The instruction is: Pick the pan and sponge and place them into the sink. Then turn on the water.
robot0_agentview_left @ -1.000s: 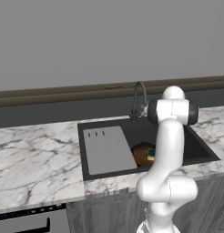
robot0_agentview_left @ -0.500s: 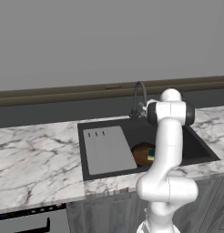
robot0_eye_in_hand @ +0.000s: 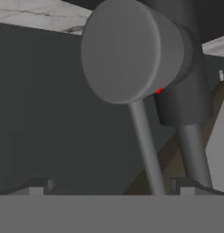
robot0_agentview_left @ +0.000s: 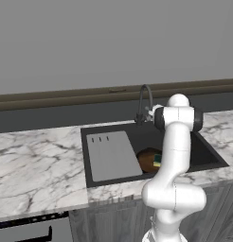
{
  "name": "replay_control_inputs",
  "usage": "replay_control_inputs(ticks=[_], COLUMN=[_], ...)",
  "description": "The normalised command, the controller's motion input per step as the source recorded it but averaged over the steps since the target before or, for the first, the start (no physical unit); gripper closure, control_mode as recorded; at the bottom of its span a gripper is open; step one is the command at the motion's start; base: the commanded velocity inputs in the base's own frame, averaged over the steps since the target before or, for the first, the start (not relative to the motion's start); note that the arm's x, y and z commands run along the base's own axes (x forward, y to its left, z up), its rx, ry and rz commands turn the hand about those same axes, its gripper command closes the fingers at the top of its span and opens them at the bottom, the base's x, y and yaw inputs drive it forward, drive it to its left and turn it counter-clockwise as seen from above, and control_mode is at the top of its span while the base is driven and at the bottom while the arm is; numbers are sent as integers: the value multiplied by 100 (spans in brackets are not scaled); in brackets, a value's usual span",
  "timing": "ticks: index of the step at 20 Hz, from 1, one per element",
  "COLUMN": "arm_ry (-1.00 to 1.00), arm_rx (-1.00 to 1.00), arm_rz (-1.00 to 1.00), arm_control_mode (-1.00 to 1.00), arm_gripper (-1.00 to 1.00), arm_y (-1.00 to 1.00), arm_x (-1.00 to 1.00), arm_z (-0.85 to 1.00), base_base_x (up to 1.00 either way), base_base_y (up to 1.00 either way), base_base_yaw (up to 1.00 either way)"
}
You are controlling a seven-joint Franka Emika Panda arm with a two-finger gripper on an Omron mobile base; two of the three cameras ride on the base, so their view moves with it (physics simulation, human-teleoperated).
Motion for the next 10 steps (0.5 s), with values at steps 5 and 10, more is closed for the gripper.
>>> replay_control_inputs(ticks=[5, 10], arm_ry=[0, 1], arm_rx=[0, 0], arm_rz=[0, -8], arm_control_mode=[-100, -100], arm_gripper=[-100, 100], arm_y=[0, -21], arm_x=[20, 1], arm_z=[-20, -20], base_base_x=[0, 0], base_base_y=[0, 0], base_base_yaw=[0, 0])
